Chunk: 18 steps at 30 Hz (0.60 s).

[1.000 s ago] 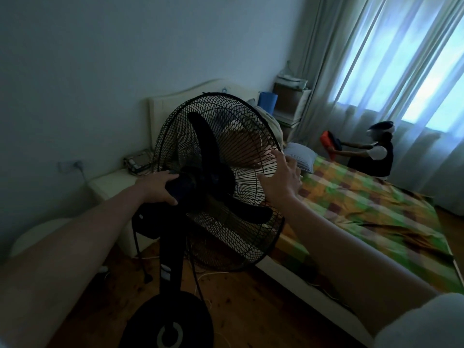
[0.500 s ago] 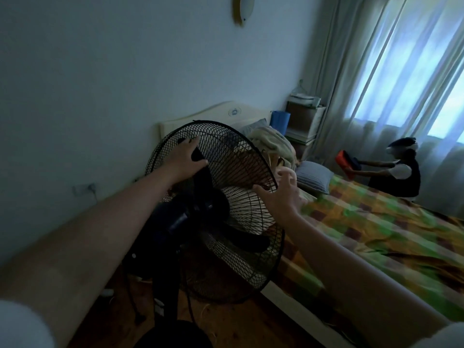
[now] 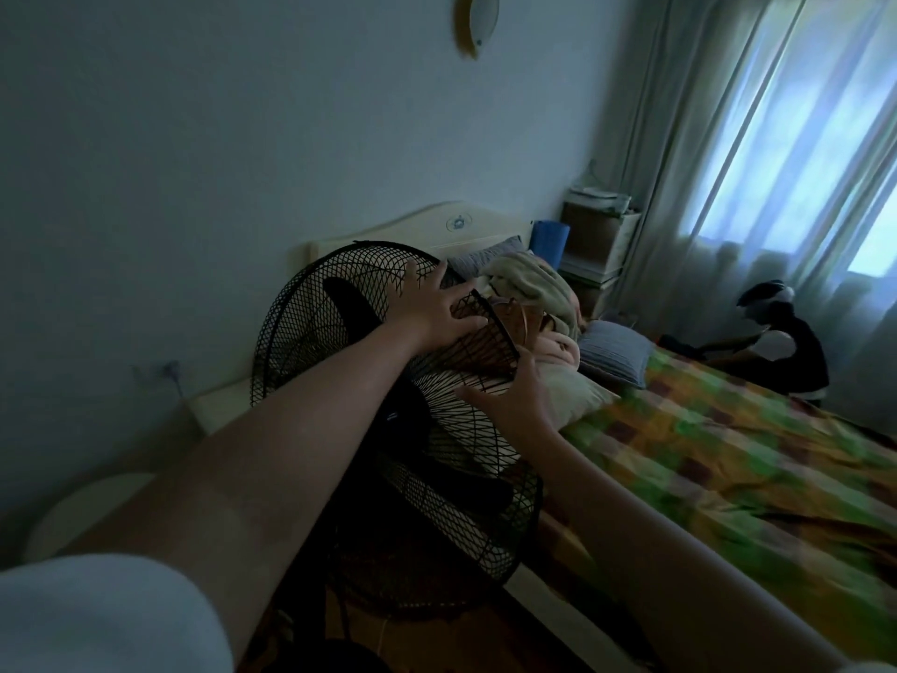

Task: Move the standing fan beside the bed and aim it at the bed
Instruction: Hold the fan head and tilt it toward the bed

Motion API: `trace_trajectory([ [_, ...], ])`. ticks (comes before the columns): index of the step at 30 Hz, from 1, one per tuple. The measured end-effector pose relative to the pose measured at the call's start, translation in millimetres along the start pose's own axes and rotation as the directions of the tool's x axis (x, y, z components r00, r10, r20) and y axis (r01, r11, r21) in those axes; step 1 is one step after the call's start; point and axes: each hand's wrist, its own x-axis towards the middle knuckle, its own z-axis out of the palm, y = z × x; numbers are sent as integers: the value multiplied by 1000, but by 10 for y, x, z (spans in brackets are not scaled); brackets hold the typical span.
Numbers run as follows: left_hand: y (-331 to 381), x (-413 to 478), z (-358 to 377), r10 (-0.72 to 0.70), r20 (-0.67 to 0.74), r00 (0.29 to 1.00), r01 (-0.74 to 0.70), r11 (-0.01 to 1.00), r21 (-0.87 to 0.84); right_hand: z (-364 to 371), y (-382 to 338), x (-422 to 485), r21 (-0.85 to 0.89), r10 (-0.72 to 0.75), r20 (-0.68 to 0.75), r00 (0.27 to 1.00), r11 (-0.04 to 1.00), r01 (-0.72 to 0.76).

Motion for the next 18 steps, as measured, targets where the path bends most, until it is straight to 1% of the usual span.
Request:
trace_trajectory([
  [4,-24,-23,-4,0,-32,999,1,1000,8,20,1,27,5,3,-3,1000,1000,-3],
  [8,10,-47,-85,-17,-18,1000,17,1000,11,32,-27,8,-14,2,-18,1000,1000,-2],
  [18,16,-150,-208,16,-12,1000,-16,998,-65,44,-99,-158,-28,-10,-70,997,1000,8],
])
